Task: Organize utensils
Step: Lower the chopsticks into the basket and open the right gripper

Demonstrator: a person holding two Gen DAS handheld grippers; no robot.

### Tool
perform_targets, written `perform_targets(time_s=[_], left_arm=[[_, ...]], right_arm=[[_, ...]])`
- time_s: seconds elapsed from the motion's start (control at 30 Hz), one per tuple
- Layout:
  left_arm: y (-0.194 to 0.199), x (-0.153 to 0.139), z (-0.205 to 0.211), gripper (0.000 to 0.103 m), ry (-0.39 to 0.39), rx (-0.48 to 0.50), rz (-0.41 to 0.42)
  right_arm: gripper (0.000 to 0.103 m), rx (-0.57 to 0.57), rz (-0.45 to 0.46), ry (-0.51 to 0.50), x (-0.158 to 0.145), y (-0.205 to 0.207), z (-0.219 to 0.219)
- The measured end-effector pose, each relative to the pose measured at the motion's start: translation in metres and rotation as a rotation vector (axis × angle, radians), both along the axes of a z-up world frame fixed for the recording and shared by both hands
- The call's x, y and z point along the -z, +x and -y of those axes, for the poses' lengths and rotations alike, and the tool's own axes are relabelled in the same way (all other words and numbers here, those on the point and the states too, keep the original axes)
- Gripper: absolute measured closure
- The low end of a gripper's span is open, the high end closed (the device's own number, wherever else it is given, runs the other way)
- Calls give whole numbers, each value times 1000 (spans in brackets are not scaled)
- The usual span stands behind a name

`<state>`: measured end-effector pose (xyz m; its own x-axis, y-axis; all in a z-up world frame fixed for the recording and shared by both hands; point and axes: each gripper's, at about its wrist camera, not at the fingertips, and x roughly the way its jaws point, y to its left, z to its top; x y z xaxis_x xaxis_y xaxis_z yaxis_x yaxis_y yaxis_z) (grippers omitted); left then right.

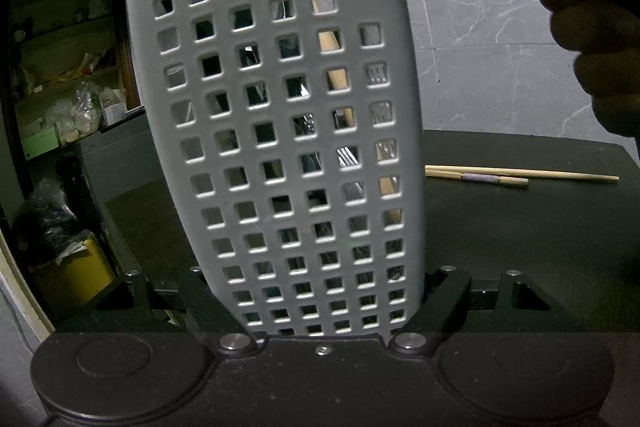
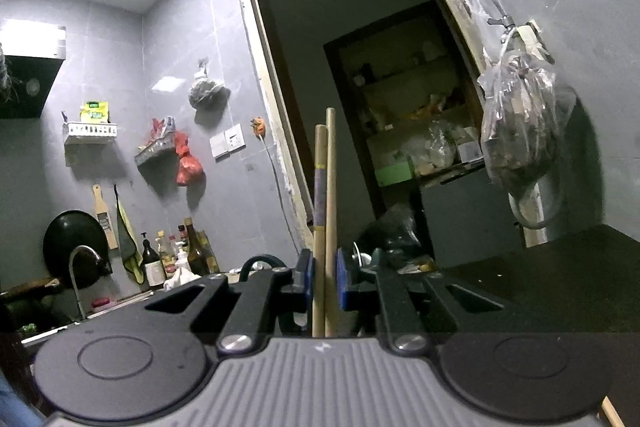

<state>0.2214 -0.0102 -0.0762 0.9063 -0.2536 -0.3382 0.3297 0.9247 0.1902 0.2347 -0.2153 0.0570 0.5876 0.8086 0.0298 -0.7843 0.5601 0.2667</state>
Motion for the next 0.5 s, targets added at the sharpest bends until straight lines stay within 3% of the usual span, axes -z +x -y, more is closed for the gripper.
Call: perform_targets(time_s=[0.33, 0.5], left_arm=[[0, -2, 3, 23, 2, -4, 0], [0, -2, 3, 23, 2, -4, 0]], right_arm=[[87, 10, 27, -79, 7, -15, -5], [66, 10, 19, -85, 9, -17, -4]])
